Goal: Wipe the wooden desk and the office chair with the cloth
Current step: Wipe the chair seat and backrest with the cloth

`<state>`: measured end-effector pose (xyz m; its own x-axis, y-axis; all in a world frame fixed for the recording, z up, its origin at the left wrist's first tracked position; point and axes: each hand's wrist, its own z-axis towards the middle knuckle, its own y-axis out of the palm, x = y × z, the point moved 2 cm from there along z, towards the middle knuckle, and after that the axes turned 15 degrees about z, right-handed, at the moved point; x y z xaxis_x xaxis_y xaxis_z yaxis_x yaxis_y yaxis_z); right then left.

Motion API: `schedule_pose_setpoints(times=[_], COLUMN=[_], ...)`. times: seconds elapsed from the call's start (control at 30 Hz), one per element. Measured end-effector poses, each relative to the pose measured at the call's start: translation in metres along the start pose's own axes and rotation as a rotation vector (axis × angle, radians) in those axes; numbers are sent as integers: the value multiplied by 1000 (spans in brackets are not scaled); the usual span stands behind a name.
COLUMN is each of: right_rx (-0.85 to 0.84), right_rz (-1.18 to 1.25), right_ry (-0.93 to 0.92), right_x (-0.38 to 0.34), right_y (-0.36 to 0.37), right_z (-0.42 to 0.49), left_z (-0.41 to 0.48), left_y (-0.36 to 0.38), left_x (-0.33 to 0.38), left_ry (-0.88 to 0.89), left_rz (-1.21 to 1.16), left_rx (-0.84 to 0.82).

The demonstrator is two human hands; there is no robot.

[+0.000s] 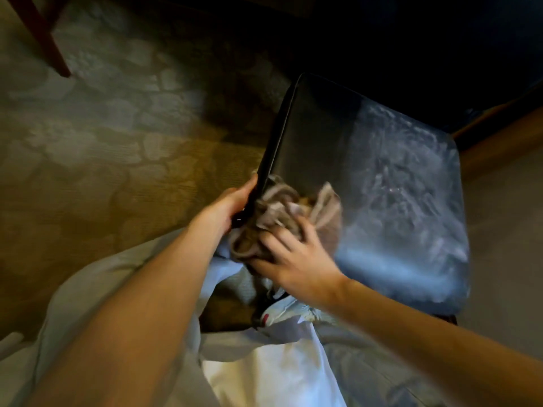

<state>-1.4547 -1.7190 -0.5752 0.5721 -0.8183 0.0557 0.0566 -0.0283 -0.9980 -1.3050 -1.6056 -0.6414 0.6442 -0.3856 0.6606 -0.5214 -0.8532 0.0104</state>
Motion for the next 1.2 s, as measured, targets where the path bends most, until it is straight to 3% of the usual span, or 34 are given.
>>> schedule_pose_setpoints(times=[0.1, 0.23, 0.33, 0.43, 0.6, 0.73, 0.87, 1.07, 1.2], right_rx=[-150, -297, -315, -322, -213, -30, -192, -291, -252], right_rz=[-34, -82, -118, -111, -11, 91, 85, -68, 28], right_ry=[3, -4, -9, 109, 292, 263, 205, 25, 51], right_x=[-21, -12, 6, 12, 16, 0, -23, 2, 24], right_y=[9, 16, 18, 14, -11, -14, 4, 15, 17], right_z=[53, 13, -45, -95, -92, -15, 53, -8, -57], left_z=[-12, -10, -11, -15, -19, -13, 1, 8, 6], left_y=[-8, 2, 8, 5, 5, 1, -2, 1, 3], left_x=[-5, 2, 4, 5, 14, 21, 16, 19, 21], left_ry=[36, 123, 148, 136, 130, 127, 82, 134, 155], left_rz=[113, 139, 194, 147, 95, 176, 97, 150, 116], left_rx=[99, 93, 112, 91, 82, 92, 68, 198, 221])
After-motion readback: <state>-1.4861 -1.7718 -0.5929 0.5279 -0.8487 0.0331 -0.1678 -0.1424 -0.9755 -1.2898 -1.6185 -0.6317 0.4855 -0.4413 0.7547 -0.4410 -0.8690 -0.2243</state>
